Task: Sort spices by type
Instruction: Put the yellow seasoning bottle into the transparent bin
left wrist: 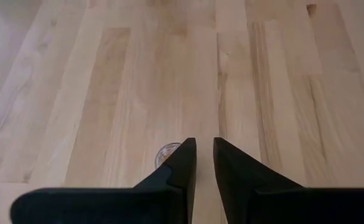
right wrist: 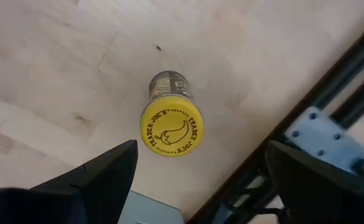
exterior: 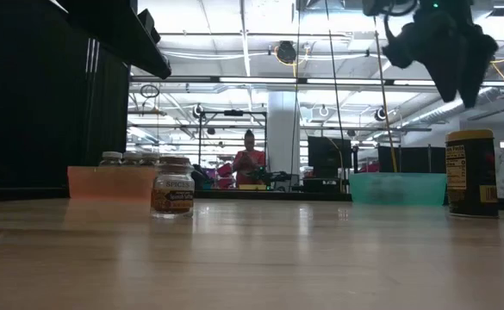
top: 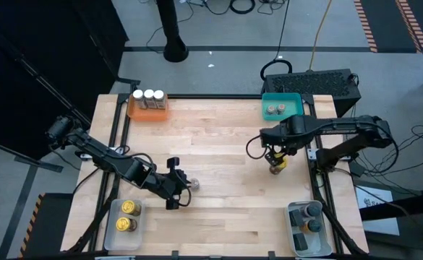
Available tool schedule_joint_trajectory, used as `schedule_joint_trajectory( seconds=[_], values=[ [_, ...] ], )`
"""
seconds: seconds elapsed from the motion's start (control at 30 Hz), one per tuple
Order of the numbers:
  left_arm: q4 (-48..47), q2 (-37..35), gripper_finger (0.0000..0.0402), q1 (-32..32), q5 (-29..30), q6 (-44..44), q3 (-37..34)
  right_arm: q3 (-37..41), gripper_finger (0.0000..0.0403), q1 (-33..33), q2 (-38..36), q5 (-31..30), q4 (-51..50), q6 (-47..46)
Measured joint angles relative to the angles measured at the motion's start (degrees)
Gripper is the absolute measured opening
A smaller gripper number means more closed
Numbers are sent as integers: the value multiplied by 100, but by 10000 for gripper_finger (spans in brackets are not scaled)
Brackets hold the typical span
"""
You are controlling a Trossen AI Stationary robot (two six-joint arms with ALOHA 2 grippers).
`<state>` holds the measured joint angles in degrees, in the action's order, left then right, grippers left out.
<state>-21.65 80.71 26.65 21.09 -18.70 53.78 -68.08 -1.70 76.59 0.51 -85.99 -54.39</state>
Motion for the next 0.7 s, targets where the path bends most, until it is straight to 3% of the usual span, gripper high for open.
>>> schedule_joint_trajectory(
  seconds=[0.33,0.7],
  values=[
    [-30,0,64,0,143,112,0,1284,336,-63,-492,500,1250,-294],
    [-28,0,64,-2,191,125,0,1452,336,-63,-355,519,1852,-207]
  ],
)
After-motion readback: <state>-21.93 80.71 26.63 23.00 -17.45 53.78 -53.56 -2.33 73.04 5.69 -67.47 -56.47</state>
